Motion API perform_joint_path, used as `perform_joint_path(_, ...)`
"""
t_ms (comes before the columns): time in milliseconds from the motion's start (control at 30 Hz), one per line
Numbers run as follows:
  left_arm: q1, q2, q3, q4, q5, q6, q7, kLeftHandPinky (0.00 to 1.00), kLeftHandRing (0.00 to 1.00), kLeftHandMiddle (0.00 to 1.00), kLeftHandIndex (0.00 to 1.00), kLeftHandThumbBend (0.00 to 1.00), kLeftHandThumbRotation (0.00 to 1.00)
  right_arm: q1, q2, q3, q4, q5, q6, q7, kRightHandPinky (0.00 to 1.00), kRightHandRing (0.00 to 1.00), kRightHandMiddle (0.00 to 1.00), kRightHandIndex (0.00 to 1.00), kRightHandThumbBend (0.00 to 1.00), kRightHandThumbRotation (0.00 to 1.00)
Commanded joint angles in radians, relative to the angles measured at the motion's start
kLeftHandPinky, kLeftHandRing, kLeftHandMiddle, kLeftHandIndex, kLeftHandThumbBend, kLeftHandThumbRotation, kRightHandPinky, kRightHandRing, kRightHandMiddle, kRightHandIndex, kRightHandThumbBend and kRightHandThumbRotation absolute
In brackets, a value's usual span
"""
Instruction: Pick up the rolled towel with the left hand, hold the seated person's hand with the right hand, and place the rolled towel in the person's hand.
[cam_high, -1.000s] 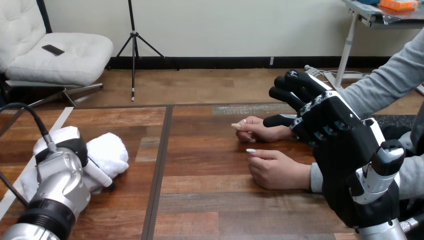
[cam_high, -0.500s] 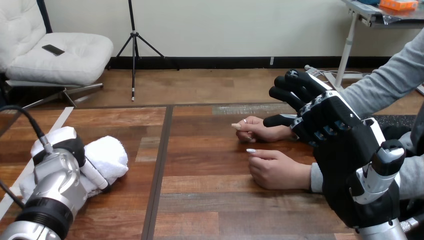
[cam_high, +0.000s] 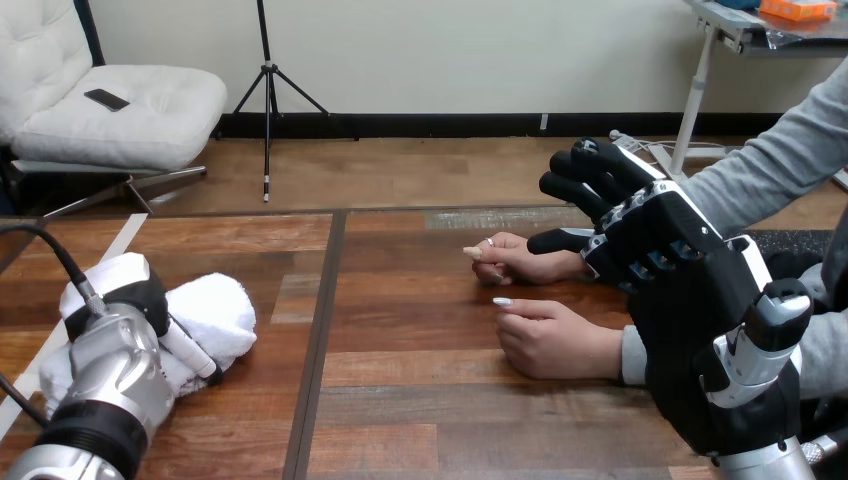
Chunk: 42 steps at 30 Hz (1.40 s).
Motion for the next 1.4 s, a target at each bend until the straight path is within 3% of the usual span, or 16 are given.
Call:
perform_joint_path(0,-0.053,-0.003,-0.017,0.022,0.015,-0.003,0.019,0.15,0.23,0.34,0.47,0.79,0.0,-0.046,-0.004,-0.015,-0.039,0.016,-0.021,-0.005,0.65,0.85,0.85,0.82,1.0,1.0)
perform_joint_path(633,-0.005,0.003,-0.002,-0.022,-0.002,-0.056,0.1,0.24,0.36,0.46,0.44,0.74,0.0,-0.046,-0.009,-0.014,-0.038,0.021,-0.016,0.001,0.66,0.87,0.86,0.83,1.0,1.0)
perform_joint_path(1000,0.058,0.017,0.028,-0.12,-0.016,-0.104,0.157,0.24,0.35,0.45,0.47,0.68,0.0,-0.05,-0.005,-0.013,-0.022,0.015,-0.023,0.001,0.66,0.87,0.86,0.83,1.0,1.0)
perform_joint_path(1233,0.113,0.028,0.073,-0.222,-0.044,-0.14,0.168,0.23,0.32,0.42,0.45,0.67,0.0,-0.048,-0.008,-0.014,-0.018,0.015,-0.008,-0.003,0.66,0.87,0.86,0.83,1.0,1.0)
perform_joint_path(1367,0.169,0.027,0.14,-0.31,-0.106,-0.2,0.19,0.22,0.32,0.42,0.44,0.68,0.0,-0.051,-0.007,-0.016,-0.004,0.004,-0.009,-0.007,0.66,0.87,0.86,0.83,1.0,1.0)
